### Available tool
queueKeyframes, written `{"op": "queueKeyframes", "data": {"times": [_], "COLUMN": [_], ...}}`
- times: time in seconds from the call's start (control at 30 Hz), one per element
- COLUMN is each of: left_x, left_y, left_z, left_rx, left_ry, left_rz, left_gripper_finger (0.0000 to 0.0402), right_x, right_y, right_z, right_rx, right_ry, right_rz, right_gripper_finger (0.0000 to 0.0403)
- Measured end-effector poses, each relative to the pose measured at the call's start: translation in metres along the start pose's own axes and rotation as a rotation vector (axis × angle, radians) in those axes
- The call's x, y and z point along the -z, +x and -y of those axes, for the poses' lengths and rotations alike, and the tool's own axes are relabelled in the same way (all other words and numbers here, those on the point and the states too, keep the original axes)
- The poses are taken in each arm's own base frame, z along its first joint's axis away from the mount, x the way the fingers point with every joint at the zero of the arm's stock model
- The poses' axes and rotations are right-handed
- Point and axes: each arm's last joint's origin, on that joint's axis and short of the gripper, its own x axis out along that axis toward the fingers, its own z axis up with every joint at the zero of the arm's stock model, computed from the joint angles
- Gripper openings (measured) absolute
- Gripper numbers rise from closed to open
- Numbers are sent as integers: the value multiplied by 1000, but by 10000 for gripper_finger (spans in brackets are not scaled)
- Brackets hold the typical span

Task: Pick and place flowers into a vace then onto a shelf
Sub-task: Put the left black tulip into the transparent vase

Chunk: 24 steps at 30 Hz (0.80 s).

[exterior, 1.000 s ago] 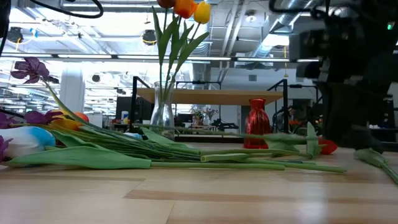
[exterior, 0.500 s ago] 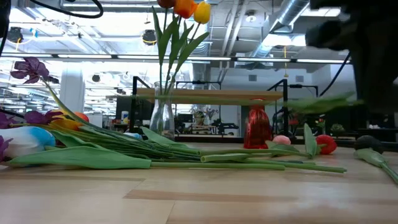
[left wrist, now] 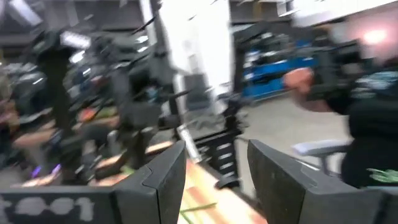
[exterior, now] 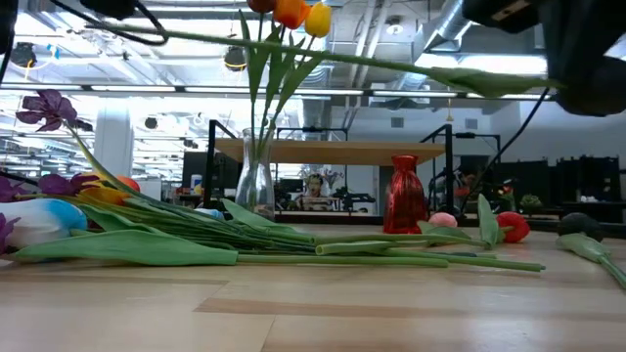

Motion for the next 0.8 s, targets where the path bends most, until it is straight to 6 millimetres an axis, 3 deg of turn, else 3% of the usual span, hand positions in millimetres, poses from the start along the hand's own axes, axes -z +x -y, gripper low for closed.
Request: {"op": "queueKeyframes", "data": {"times": [0.23,0.53,0.8], "left_x": [2,-11,-12], "left_y": [43,102,123], "left_z": [9,17,20], "left_rx": [-11,-98,-177], "left_ry": [-15,-11,-63], "left_rz": [-135,-367,-389], "left_gripper_finger": [163,163,163], "right_x": [-2,1,-2], "right_y": [4,-3,-30], "right_z": [14,15,19], "right_rx": [17,29,40], "right_ry": [16,-9,-23], "right_rz": [-30,-89,-127], "right_gripper_finger": [0,0,0]}}
